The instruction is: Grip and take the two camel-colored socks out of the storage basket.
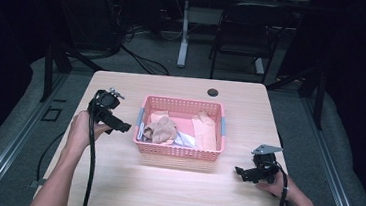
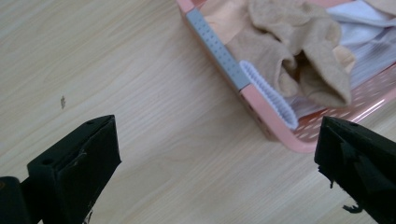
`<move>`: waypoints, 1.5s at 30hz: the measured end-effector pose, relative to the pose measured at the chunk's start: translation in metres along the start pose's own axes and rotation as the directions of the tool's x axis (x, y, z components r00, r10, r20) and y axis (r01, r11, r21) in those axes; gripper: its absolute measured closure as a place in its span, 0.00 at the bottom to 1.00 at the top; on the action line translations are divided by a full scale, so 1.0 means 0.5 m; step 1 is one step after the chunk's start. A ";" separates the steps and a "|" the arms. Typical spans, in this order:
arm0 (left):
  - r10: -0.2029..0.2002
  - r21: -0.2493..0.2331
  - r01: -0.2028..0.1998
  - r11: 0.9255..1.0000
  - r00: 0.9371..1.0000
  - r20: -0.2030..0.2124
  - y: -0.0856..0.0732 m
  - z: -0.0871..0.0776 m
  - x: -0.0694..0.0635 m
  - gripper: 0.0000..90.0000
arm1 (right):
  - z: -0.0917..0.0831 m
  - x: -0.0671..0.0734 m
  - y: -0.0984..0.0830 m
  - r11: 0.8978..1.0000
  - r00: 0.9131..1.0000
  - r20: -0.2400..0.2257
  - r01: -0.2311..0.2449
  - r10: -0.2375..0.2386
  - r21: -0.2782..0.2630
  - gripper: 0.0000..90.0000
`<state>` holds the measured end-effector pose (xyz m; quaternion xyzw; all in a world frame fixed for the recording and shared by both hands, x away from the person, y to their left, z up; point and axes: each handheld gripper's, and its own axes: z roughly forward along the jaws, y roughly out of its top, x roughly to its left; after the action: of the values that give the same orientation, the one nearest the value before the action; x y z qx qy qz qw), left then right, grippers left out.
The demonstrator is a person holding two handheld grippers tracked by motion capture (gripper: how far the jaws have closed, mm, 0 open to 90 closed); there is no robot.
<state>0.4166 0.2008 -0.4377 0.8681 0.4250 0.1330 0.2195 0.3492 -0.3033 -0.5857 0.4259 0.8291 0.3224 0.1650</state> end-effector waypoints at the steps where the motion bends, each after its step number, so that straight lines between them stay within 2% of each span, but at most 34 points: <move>1: 0.007 -0.004 -0.007 1.000 1.000 0.001 0.006 0.001 -0.004 0.00 | 0.000 0.000 0.000 1.000 1.000 0.000 0.000 0.000 -0.001 0.00; 9: 0.067 -0.003 -0.067 0.998 0.997 0.030 0.057 0.020 -0.044 0.00 | 0.000 0.000 0.000 1.000 1.000 -0.002 -0.002 0.002 0.001 0.00; 15: 0.092 -0.004 -0.092 0.996 0.994 0.061 0.086 0.046 -0.072 0.00 | -0.001 0.000 0.000 1.000 1.000 0.000 -0.001 0.001 0.003 0.00; 25: 0.139 0.019 -0.141 0.990 0.986 0.090 0.113 0.090 -0.118 0.00 | -0.001 0.000 0.000 1.000 1.000 -0.001 -0.001 0.001 0.003 0.00; 29: 0.151 0.030 -0.155 0.988 0.985 0.088 0.122 0.106 -0.132 0.00 | -0.001 0.000 0.000 1.000 1.000 -0.001 0.000 0.000 0.003 0.00; 32: 0.169 0.049 -0.175 0.983 0.981 0.097 0.127 0.118 -0.140 0.00 | -0.001 0.000 0.000 1.000 1.000 -0.001 0.000 0.000 0.003 0.00; 36: 0.178 0.075 -0.186 0.980 0.979 0.103 0.127 0.142 -0.152 0.00 | -0.001 0.000 0.000 1.000 1.000 -0.001 -0.001 0.001 0.003 0.00; 39: 0.168 0.103 -0.179 0.978 0.980 0.108 0.125 0.163 -0.154 0.00 | -0.001 0.000 0.000 1.000 1.000 -0.001 -0.001 0.001 0.003 0.00; 42: 0.151 0.133 -0.168 0.977 0.980 0.130 0.123 0.181 -0.150 0.03 | -0.001 0.000 0.000 1.000 1.000 -0.001 -0.001 0.001 0.002 0.00; 45: 0.153 0.148 -0.173 0.974 0.979 0.135 0.121 0.190 -0.149 0.08 | -0.001 0.000 0.000 1.000 1.000 -0.001 0.000 0.000 0.003 0.00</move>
<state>0.4527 0.0832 -0.4936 0.9214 0.3469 0.0625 0.1636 0.3490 -0.3034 -0.5855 0.4260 0.8296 0.3215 0.1640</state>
